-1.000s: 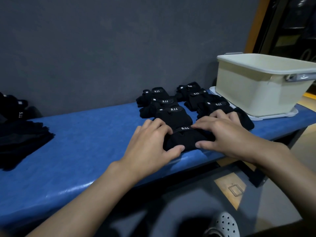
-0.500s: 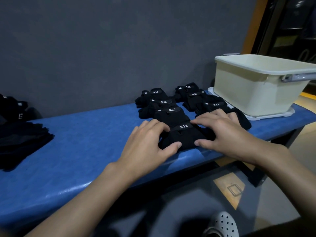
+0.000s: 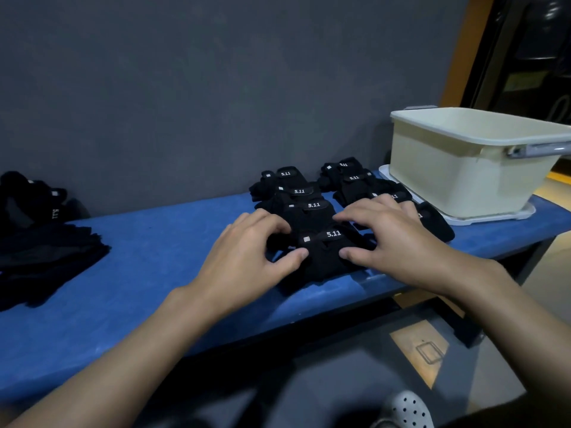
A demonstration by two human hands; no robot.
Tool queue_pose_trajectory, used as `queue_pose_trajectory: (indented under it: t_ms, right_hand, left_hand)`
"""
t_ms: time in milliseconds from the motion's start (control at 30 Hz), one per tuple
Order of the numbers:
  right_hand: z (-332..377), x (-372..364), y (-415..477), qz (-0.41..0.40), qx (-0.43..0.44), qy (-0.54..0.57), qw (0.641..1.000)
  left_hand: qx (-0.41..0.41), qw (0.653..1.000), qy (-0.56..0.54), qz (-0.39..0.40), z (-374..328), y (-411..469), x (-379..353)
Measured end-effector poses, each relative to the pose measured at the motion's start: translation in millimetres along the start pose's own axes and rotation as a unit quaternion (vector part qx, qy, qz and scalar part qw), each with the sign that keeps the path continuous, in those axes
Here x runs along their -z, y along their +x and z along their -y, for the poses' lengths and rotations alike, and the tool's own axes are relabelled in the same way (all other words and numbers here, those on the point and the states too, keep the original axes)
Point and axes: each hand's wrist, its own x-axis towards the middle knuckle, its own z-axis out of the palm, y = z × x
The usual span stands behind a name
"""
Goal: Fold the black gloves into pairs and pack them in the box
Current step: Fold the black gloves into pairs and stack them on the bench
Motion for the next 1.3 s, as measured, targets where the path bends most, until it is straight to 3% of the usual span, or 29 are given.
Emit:
queue_pose_trajectory:
  t_ms: [333, 667, 933, 1067, 1300]
  right_hand:
    - [78.5, -30.3, 66.7, 0.020, 0.104, 0.056, 0.993]
    - [212.3, -108.0, 128.6, 0.128, 0.201, 0.141, 0.961]
    - [270.7, -130.2, 149.9, 0.152, 0.202, 0.184, 0.950]
    - [281.3, -137.9, 158.6, 0.166, 0.175, 0.172, 0.955]
    - [284.6, -150.3, 165.8, 0.194, 0.126, 0.182, 0.956]
  left_hand:
    - [0.108, 0.989, 0.079, -0.055, 72.4, -31.7, 106.9]
    - [0.214, 0.954, 0.118, -0.171, 143.3, -104.7, 208.9]
    - [0.244, 0.954, 0.130, -0.113, 166.2, -108.9, 221.5]
    - [0.265, 0.953, 0.136, -0.055, 183.4, -112.6, 219.0]
    - [0.264, 0.954, 0.137, -0.020, 203.5, -121.2, 218.7]
